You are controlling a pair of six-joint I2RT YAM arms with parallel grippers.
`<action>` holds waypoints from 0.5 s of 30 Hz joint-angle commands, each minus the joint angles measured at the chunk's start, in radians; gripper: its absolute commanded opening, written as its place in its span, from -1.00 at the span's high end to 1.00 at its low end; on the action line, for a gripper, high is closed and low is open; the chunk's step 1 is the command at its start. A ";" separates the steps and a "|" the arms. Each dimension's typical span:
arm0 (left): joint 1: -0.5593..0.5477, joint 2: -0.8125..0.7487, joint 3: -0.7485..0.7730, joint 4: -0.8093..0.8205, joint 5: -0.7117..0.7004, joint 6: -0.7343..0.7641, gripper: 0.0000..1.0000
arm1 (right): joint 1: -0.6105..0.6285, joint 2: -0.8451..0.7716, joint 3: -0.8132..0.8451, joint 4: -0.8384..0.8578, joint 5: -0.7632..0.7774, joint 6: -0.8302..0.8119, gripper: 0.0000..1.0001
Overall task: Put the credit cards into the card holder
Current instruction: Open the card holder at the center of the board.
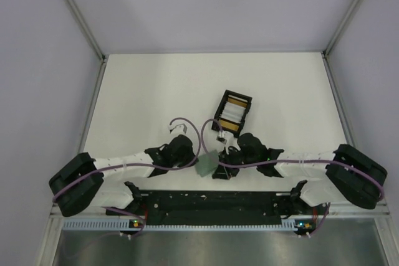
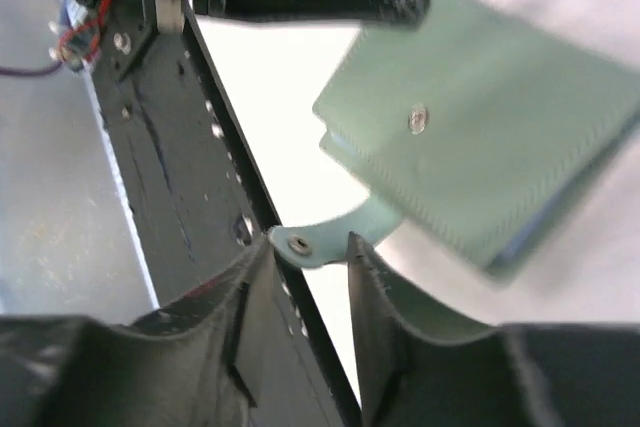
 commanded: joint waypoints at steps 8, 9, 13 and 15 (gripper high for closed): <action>0.011 -0.200 -0.018 -0.231 -0.179 0.036 0.13 | -0.095 -0.392 -0.128 -0.288 0.239 0.096 0.20; 0.011 -0.206 -0.010 -0.249 -0.176 0.045 0.07 | -0.099 -0.400 -0.116 -0.314 0.265 0.115 0.10; 0.011 -0.234 0.033 -0.298 -0.192 0.072 -0.27 | -0.101 -0.295 -0.032 -0.345 0.301 0.222 0.11; 0.011 -0.239 0.045 -0.281 -0.214 0.111 -0.43 | -0.103 -0.210 0.013 -0.337 0.316 0.294 0.12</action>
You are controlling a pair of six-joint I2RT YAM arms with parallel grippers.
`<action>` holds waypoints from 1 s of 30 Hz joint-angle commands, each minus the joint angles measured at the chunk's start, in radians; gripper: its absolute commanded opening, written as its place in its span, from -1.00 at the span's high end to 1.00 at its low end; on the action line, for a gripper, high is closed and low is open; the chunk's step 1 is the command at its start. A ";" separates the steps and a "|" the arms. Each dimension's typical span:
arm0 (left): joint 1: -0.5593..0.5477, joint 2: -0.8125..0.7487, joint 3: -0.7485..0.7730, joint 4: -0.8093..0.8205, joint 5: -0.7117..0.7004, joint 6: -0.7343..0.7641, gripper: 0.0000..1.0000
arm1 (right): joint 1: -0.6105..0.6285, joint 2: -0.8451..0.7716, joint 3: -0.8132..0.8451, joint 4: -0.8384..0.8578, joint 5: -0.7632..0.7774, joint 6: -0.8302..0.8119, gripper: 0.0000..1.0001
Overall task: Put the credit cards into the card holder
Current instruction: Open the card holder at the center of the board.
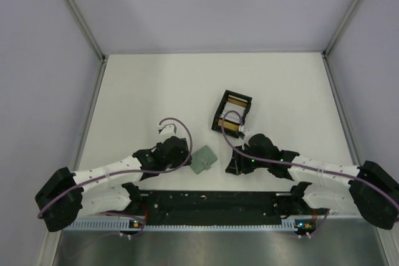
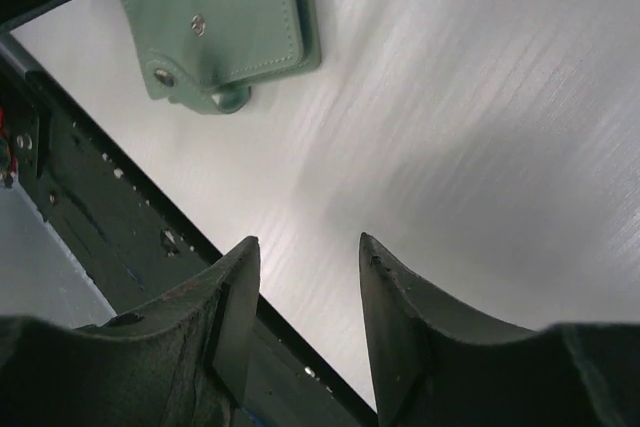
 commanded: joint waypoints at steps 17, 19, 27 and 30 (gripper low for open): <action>0.059 0.100 0.065 0.088 0.166 0.116 0.87 | -0.007 0.539 0.384 0.133 -0.031 0.382 0.10; 0.059 0.111 0.068 0.080 0.194 0.118 1.00 | -0.012 0.586 0.430 0.119 -0.044 0.357 0.13; 0.061 0.105 0.091 0.000 0.151 0.084 1.00 | -0.039 0.575 0.580 -0.062 0.024 0.207 0.12; 0.061 0.059 0.180 -0.035 0.111 0.121 0.94 | -0.067 0.463 0.597 -0.099 0.045 0.101 0.00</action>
